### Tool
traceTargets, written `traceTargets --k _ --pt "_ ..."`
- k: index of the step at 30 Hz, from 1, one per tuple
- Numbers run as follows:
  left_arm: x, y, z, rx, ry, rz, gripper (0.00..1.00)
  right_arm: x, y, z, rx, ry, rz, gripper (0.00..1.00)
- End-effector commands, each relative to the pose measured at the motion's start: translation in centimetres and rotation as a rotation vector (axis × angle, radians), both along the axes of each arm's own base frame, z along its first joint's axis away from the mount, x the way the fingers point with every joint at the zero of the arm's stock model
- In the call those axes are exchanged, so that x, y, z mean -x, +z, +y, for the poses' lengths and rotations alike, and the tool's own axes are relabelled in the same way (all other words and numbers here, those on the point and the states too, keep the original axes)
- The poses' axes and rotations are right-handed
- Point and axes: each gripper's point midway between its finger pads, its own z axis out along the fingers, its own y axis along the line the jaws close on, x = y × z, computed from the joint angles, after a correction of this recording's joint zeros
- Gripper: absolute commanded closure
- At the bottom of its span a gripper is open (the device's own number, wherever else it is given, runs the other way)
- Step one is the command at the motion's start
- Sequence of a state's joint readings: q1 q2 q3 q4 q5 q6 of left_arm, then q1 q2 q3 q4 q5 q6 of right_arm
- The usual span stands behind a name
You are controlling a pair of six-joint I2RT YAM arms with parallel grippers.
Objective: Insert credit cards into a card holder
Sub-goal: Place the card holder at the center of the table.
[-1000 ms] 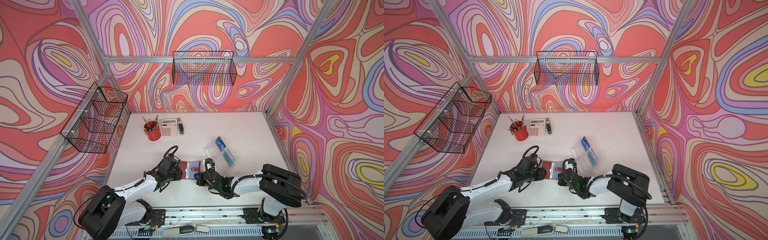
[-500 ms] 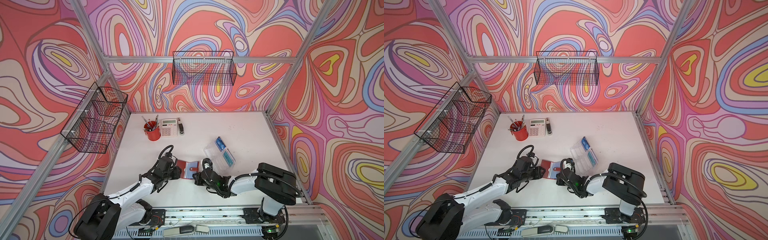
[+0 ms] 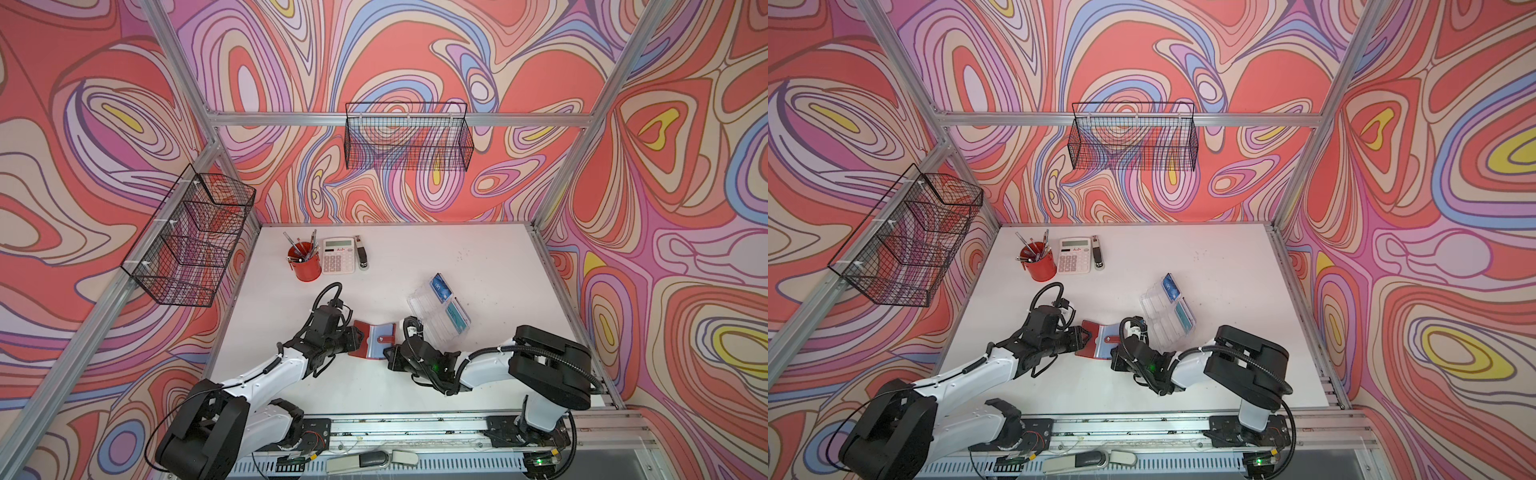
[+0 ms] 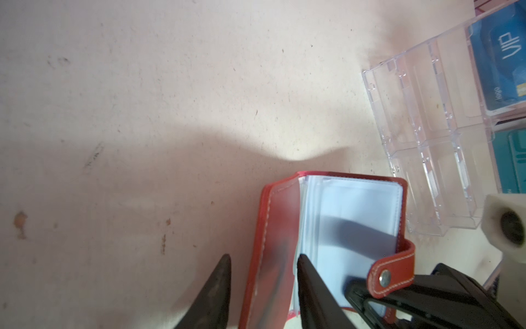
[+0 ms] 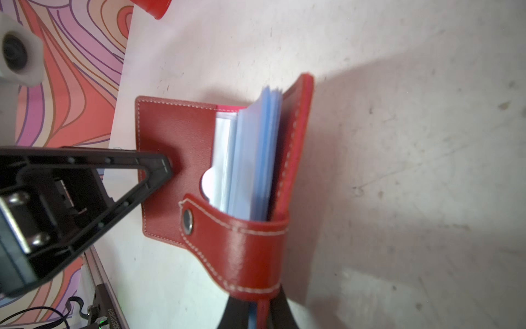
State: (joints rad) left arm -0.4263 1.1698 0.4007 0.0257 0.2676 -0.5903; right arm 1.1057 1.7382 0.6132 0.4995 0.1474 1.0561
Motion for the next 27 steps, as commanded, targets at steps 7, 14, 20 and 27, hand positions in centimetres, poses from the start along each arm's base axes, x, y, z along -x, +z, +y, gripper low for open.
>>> traceTargets --k 7,14,20,27 --pt "-0.6 -0.1 -0.6 0.001 -0.033 0.018 0.84 0.0 -0.5 0.2 0.025 -0.001 0.009 1.0" --pt "0.1 -1.9 3.5 -0.194 0.126 0.14 1.0 -1.8 -0.1 -2.2 0.191 -0.075 -0.083 0.79" --pt "1.6 -3.2 3.5 -0.17 0.119 0.169 1.0 -3.1 2.1 -3.7 0.304 -0.096 -0.197 0.61" --pt "2.1 -3.8 3.1 -0.145 0.083 0.147 1.0 -2.9 4.6 -2.2 0.292 -0.057 -0.26 0.71"
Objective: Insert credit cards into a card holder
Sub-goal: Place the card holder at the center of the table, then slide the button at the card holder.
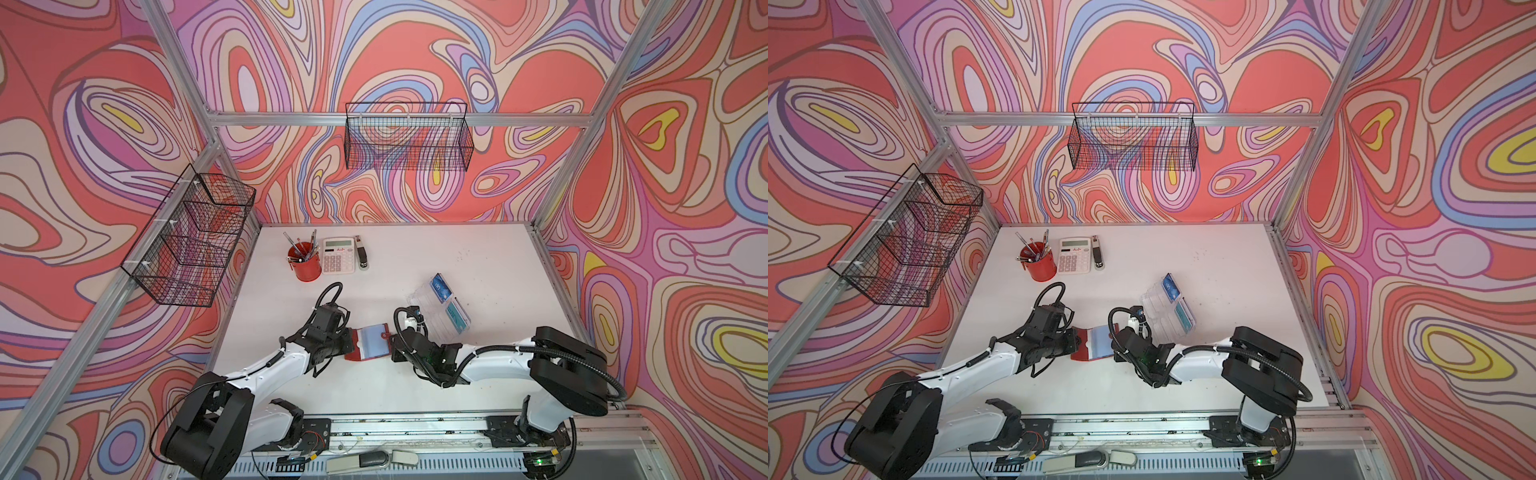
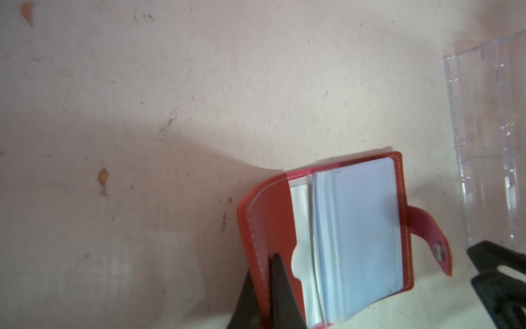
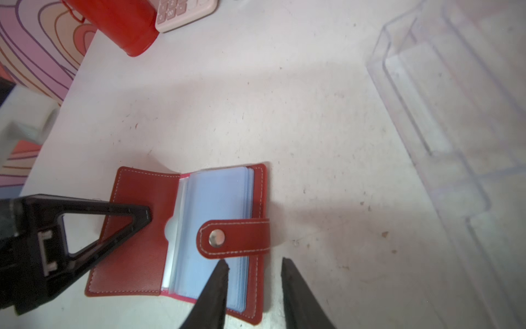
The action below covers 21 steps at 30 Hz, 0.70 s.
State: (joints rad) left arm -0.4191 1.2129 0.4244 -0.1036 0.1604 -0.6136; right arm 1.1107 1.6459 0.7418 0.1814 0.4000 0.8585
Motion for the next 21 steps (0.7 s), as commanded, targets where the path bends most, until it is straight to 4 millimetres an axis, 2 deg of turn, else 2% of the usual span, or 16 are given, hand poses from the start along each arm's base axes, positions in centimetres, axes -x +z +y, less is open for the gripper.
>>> traceTargets --k 1,5,9,12,17,21 --pt "1.3 -1.7 0.4 -0.009 -0.011 0.038 1.0 0.6 1.9 0.9 0.02 0.035 -0.065 0.71" --pt "1.5 -2.5 -0.2 0.031 -0.026 0.029 1.0 1.9 2.8 3.3 0.012 0.096 -0.089 0.73" --pt "1.7 -3.4 0.1 0.037 -0.009 0.008 1.0 2.8 2.2 5.3 0.026 0.158 -0.076 0.74" --pt "1.7 -3.7 0.2 0.023 -0.013 0.018 1.0 2.7 1.1 5.8 0.051 0.168 -0.064 0.73" --pt "1.6 -4.2 0.0 0.028 -0.02 0.024 1.0 1.4 -1.2 4.7 0.185 0.089 -0.047 0.74" --pt "1.6 -4.5 0.1 0.018 -0.021 0.032 1.0 -0.4 -2.5 2.3 0.197 0.011 -0.017 0.73"
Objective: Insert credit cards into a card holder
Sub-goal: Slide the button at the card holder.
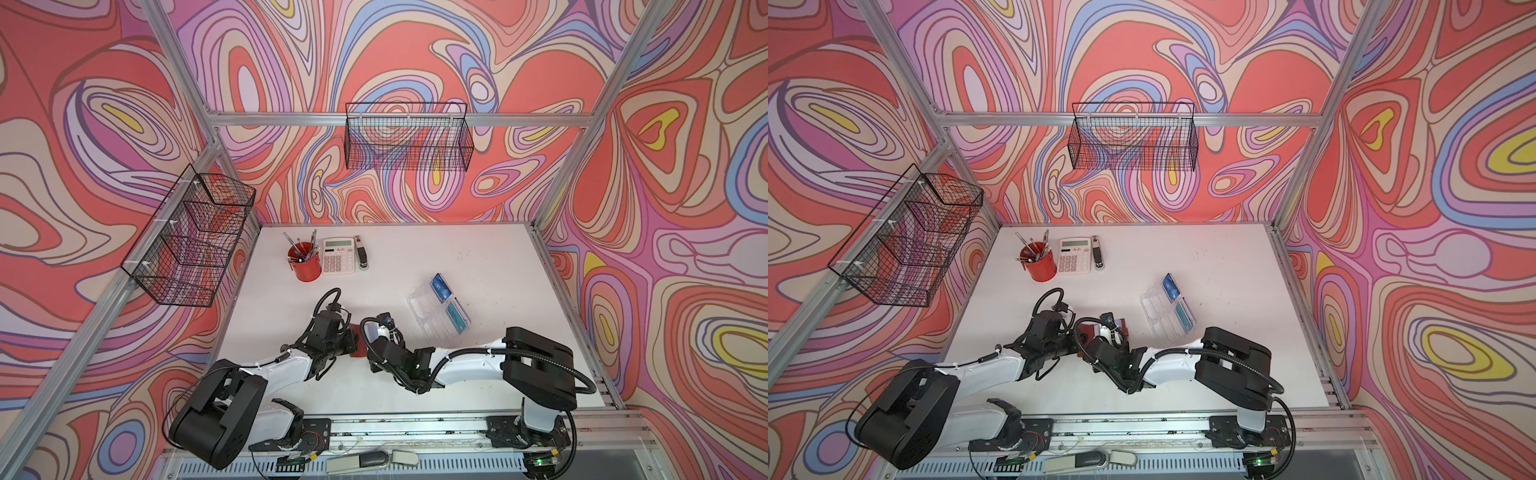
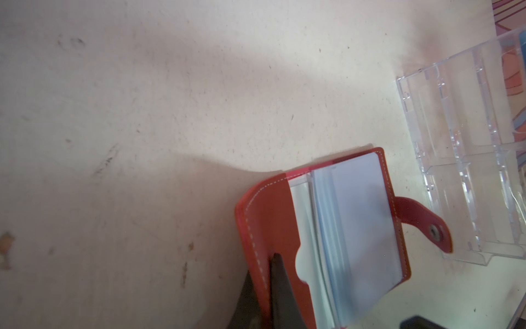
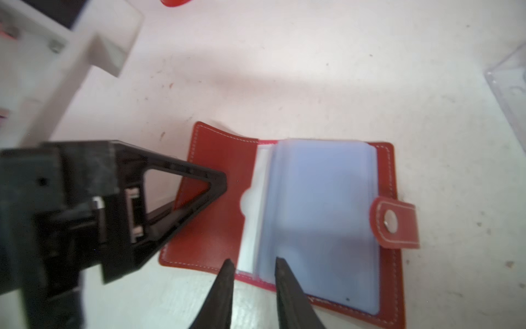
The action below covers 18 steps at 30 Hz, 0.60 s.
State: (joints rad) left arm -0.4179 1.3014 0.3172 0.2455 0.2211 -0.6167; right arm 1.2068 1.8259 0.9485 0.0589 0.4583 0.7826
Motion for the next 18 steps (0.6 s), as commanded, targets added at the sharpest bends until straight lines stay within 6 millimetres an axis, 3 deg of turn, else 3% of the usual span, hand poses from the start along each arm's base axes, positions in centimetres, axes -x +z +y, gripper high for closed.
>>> traceTargets --k 1,4,11,18 --pt "3.1 -3.8 1.8 -0.09 0.008 0.151 1.0 -2.3 -1.4 -3.3 0.037 -0.112 0.023 0.74" --pt "3.2 -3.9 1.7 -0.088 -0.001 0.154 1.0 -3.4 -2.0 -5.6 0.032 -0.171 0.036 0.75" --pt "3.2 -3.8 1.4 -0.077 -0.018 0.148 1.0 -4.5 -3.0 -8.7 0.005 -0.234 0.07 0.75" --pt "3.2 -3.8 1.2 -0.07 -0.026 0.143 1.0 -4.8 -3.9 -9.0 -0.022 -0.234 0.108 0.76"
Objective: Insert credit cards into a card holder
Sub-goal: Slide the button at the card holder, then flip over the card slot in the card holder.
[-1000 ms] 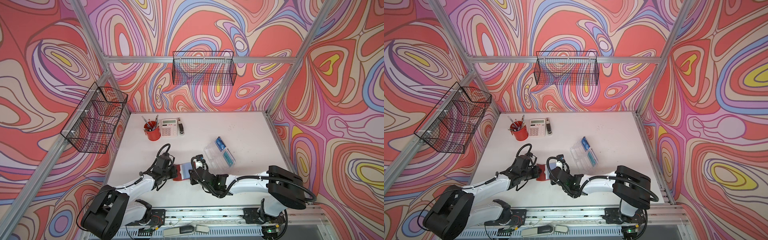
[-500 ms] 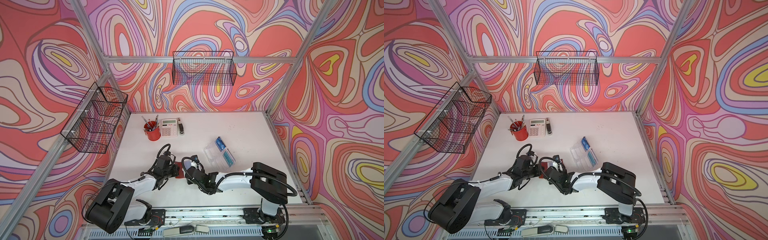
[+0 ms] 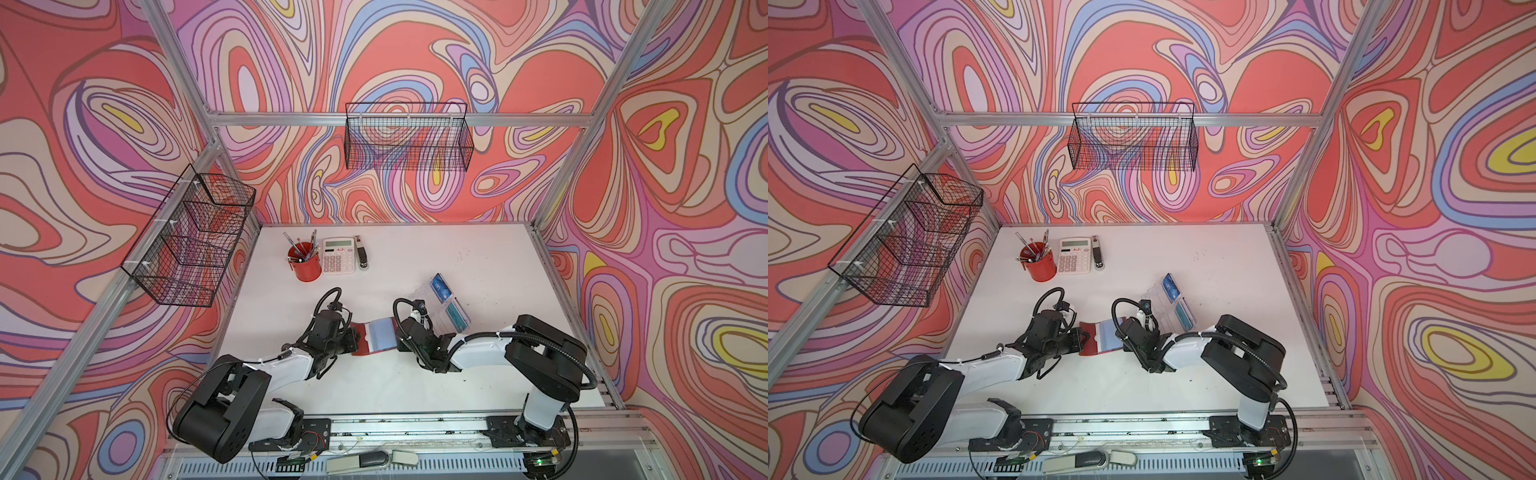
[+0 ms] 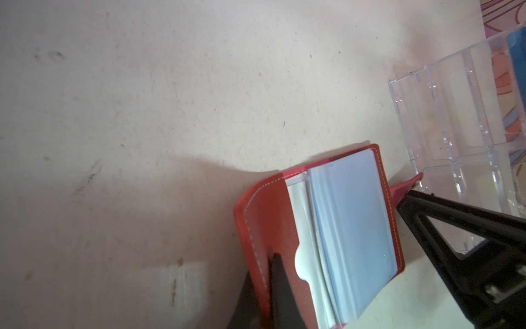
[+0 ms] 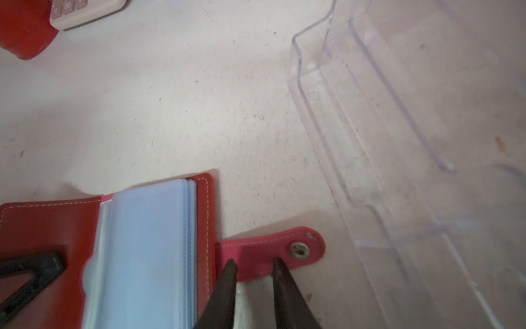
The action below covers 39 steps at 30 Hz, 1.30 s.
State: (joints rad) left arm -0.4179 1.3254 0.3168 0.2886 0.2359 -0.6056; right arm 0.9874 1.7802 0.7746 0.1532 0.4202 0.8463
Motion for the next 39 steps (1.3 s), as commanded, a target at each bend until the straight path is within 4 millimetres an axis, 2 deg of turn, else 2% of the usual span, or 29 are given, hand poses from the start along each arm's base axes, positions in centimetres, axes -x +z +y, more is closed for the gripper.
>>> traceTargets --k 1,3,8,11,14,17,24,27,32,33,35,38,39 --pt "3.6 -3.9 1.6 -0.083 -0.009 0.159 1.0 0.6 -0.8 -0.1 -0.007 0.011 0.044 0.77" --pt "3.6 -3.9 1.6 -0.082 -0.011 0.16 1.0 0.6 -0.2 0.3 -0.019 0.036 0.042 0.78" --pt "3.6 -3.7 1.7 -0.077 -0.007 0.156 1.0 0.7 4.3 0.4 -0.073 0.059 -0.014 0.77" --pt "3.6 -3.6 1.6 -0.073 -0.009 0.151 1.0 1.3 6.2 0.4 -0.116 0.083 -0.031 0.75" --pt "3.6 -3.5 1.4 -0.067 -0.016 0.147 1.0 2.0 7.5 1.1 -0.145 0.116 -0.041 0.73" --pt "3.6 -3.5 1.4 -0.061 -0.02 0.139 0.97 2.7 8.3 2.7 -0.162 0.178 -0.05 0.7" --pt "3.6 -2.7 1.1 -0.029 -0.026 0.096 0.77 2.5 6.4 5.6 -0.148 0.254 -0.005 0.63" --pt "3.6 -2.4 1.5 -0.031 -0.01 0.079 0.73 2.1 5.5 6.3 -0.126 0.259 0.01 0.61" --pt "3.7 -1.9 1.9 -0.04 0.01 0.066 0.69 1.2 4.8 6.6 -0.085 0.239 0.001 0.61" --pt "3.6 -1.8 1.9 -0.038 0.009 0.065 0.68 1.2 3.6 6.5 -0.057 0.232 0.016 0.61" --pt "3.7 -1.7 1.8 -0.036 0.007 0.063 0.63 0.9 2.9 6.5 -0.036 0.225 0.016 0.61" --pt "3.7 -1.7 1.9 -0.036 0.008 0.06 0.63 0.5 2.1 6.1 0.006 0.204 0.022 0.63" --pt "3.6 -1.7 1.8 -0.036 0.006 0.061 0.66 0.4 1.8 5.8 0.022 0.192 0.022 0.63"
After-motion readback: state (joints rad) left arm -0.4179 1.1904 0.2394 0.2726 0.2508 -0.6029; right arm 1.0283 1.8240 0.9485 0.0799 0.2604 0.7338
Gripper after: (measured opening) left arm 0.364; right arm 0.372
